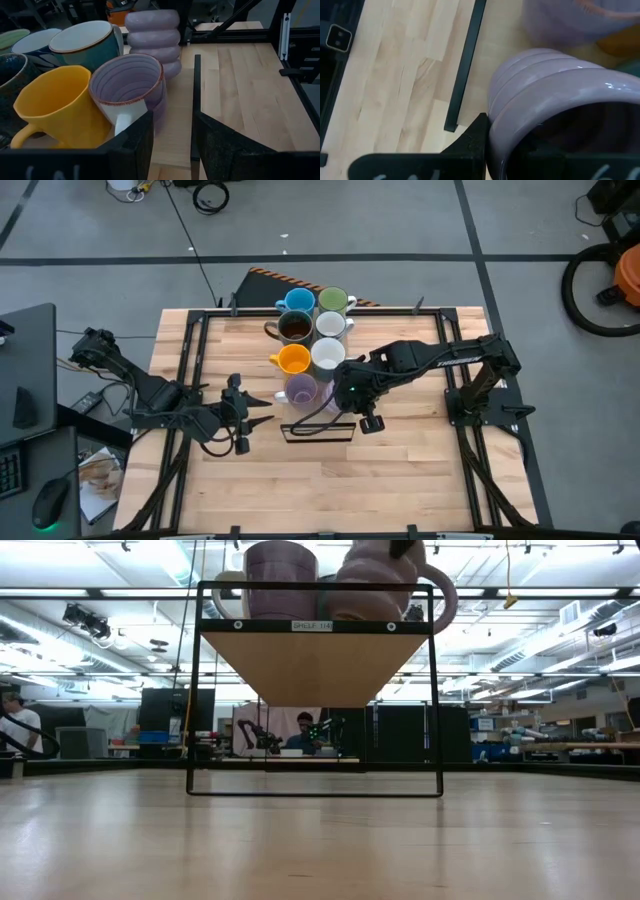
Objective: Place coffee mugs
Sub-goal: Put the light violet mug on the shelf
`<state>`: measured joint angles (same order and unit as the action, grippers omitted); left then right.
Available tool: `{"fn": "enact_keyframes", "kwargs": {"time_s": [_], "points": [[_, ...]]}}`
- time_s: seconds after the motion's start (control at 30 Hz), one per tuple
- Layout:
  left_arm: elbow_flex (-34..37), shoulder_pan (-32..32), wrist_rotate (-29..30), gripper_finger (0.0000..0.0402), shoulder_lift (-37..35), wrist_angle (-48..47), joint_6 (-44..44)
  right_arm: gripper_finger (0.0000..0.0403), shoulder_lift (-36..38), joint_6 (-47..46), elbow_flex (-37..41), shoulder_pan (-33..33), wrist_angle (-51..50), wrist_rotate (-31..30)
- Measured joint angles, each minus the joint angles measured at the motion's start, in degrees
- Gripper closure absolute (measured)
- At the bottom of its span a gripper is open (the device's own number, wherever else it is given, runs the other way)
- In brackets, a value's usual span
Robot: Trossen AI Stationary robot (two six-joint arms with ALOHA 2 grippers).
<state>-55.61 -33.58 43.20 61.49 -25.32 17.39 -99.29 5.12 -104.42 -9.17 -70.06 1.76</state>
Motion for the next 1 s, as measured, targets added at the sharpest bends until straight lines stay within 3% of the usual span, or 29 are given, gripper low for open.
{"fn": "enact_keyframes", "kwargs": {"time_s": [1.0], "points": [[0.00,0.00,0.00,0.0258,0.00,0.04,0.42,0.0359,0.00,0.74,0.72,-0.11,1.84,0.21]]}}
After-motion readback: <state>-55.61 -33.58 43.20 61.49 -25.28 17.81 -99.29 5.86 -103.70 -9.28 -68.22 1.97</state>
